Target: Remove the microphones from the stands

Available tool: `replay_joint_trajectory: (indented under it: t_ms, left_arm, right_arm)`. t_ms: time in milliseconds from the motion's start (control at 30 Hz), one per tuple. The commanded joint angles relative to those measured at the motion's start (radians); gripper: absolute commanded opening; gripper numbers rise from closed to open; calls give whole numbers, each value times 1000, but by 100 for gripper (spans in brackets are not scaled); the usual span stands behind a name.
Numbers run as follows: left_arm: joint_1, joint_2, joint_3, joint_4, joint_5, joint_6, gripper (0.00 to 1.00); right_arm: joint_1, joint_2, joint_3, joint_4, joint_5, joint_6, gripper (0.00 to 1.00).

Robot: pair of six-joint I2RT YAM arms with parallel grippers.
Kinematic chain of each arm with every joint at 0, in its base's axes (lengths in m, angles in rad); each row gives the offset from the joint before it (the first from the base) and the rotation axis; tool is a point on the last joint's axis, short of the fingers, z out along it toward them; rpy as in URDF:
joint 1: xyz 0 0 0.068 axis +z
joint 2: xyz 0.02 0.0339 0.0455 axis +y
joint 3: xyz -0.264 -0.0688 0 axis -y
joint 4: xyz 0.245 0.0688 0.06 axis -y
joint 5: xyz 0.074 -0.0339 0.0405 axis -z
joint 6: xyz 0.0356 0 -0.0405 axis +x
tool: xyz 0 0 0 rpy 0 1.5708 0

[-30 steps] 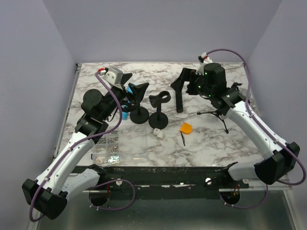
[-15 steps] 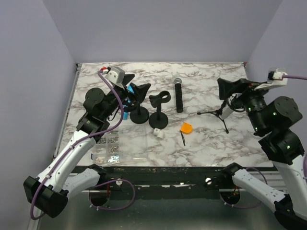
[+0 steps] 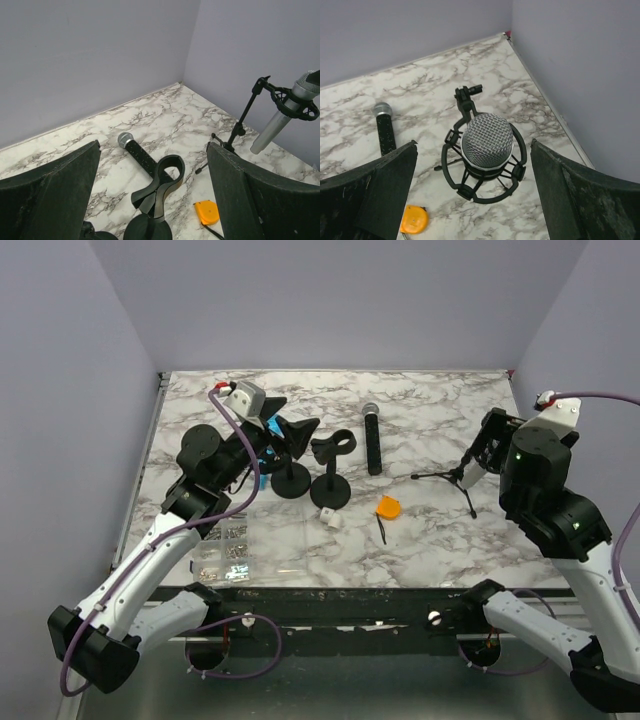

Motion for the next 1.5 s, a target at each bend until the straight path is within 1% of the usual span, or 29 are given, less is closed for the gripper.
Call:
replay_joint_trajectory:
  t_ms: [0, 100, 167, 367, 467, 600, 800, 933, 1000, 1067, 1133, 1200, 1467]
  left_arm:
    - [-24, 1, 28, -15, 4, 17, 86]
    - [-45, -9, 25, -23, -28, 48, 86]
    - [-52, -12, 26, -26, -38, 57, 86]
    - [-62, -26, 26, -31, -47, 71, 86]
    - [-64, -26, 28, -33, -48, 71, 86]
    - [-68, -36, 29, -35, -50, 77, 86]
    - [-70, -34, 30, -38, -57, 81, 86]
    - [-72, -36, 28, -34, -59, 82, 86]
    - [-72, -33, 29, -37, -56, 82, 86]
    - [-71, -33, 30, -37, -53, 81, 86]
    - [-72, -35, 29, -36, -56, 82, 86]
    - [-72, -32, 27, -36, -62, 84, 86]
    - [-73, -27, 28, -36, -59, 83, 86]
  right_arm:
    - [-1, -19, -57, -70, 94, 43, 93]
    - [-1, 7, -70, -62, 119, 53, 84]
    - [-1, 24, -74, -62, 106, 62, 79]
    - [-1, 28, -133, -5, 112, 52, 78]
    - [-1, 35, -142, 18, 119, 45, 72]
    - [-3, 49, -155, 55, 146, 31, 70]
    - [-1, 68, -145, 71, 177, 33, 60]
    - [-2, 61, -138, 86, 212, 7, 51]
    - [-1, 52, -132, 103, 212, -15, 48]
    - [-1, 44, -111, 120, 198, -35, 45]
    - [-2, 47, -69, 113, 180, -48, 39]
    - [-1, 52, -20, 99, 173, -57, 35]
    - [-1, 59, 157, 95, 143, -136, 28]
